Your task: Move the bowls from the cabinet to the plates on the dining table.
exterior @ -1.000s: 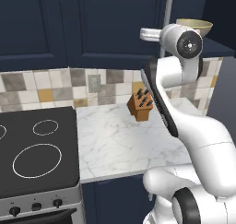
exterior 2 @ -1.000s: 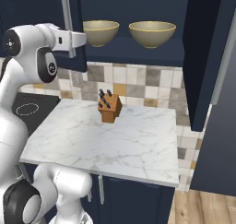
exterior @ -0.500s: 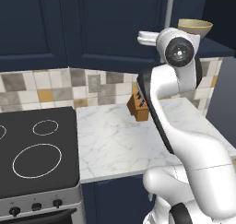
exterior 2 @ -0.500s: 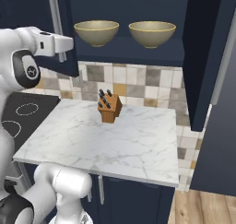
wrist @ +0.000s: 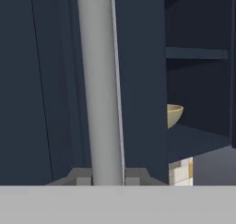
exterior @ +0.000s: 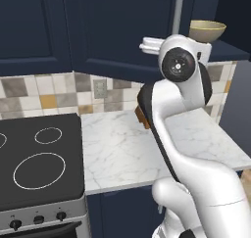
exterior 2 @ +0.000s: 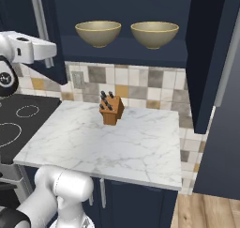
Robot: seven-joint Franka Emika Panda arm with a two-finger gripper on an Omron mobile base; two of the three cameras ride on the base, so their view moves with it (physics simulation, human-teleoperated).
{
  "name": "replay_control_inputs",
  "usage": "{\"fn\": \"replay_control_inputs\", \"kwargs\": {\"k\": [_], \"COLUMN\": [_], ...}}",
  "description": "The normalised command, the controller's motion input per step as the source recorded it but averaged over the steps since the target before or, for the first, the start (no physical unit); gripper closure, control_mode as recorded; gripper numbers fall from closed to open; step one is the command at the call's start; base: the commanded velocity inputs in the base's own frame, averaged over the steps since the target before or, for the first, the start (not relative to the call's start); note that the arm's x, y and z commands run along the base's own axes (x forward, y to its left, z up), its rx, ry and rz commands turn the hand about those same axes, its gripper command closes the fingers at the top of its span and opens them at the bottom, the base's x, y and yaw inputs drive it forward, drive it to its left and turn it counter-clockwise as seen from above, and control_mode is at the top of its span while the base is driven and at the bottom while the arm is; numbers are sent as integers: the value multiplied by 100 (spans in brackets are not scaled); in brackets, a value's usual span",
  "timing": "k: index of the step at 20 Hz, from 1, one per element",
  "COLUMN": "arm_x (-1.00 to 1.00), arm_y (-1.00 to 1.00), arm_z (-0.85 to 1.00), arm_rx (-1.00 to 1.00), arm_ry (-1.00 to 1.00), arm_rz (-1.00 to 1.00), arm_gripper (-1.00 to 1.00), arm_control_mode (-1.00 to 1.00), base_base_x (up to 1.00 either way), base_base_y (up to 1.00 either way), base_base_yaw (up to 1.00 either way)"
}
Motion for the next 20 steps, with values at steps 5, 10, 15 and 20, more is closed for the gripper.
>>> {"fn": "replay_control_inputs", "kwargs": {"k": [5,10,15,20], "arm_x": [-58,-51,-55,-52], "arm_y": [19,21,20,20], "arm_z": [0,0,0,0], "arm_rx": [0,0,0,0], "arm_ry": [0,0,0,0], "arm_rz": [-3,0,0,0], "arm_gripper": [100,100,100,100], "arm_control_mode": [-100,-100,-100,-100], "base_base_x": [0,0,0,0], "base_base_y": [0,0,0,0], "base_base_yaw": [0,0,0,0]}}
